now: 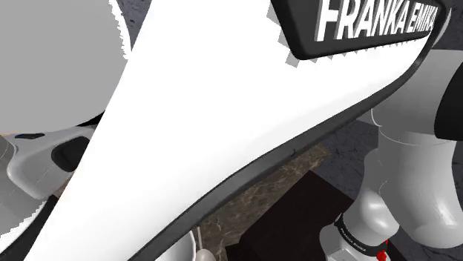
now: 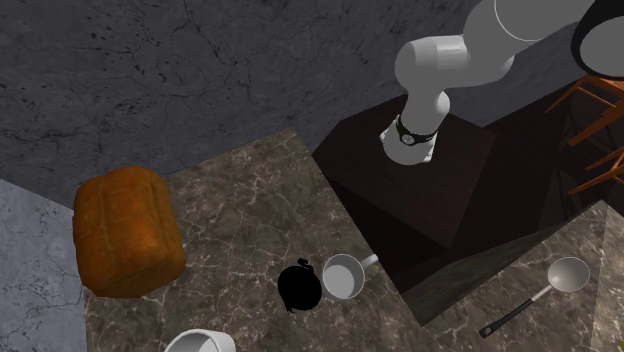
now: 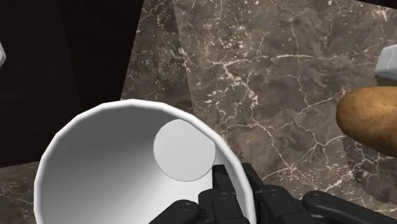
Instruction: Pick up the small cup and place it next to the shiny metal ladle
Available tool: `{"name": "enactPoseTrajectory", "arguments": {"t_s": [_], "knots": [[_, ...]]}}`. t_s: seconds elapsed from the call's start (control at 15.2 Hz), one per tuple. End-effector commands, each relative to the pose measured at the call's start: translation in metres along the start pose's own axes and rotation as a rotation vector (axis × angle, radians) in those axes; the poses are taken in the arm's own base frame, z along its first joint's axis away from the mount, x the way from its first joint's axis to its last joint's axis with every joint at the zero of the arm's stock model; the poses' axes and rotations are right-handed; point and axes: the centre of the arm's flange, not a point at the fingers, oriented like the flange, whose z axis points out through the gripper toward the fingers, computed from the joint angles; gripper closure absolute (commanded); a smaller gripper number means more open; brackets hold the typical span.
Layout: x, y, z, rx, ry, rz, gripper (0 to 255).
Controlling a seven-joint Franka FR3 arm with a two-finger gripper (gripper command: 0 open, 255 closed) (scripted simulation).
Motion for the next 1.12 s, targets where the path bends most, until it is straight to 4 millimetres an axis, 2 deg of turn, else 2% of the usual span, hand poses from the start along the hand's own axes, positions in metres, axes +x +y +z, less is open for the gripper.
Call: {"name": "enactPoseTrajectory", "arguments": {"t_s": [0.0, 1.06], "knots": [[0.001, -0.002, 0.01, 0.001, 0.0, 0.0, 255], [0.011, -0.02, 0.092, 0.001, 0.0, 0.0, 255]]}}
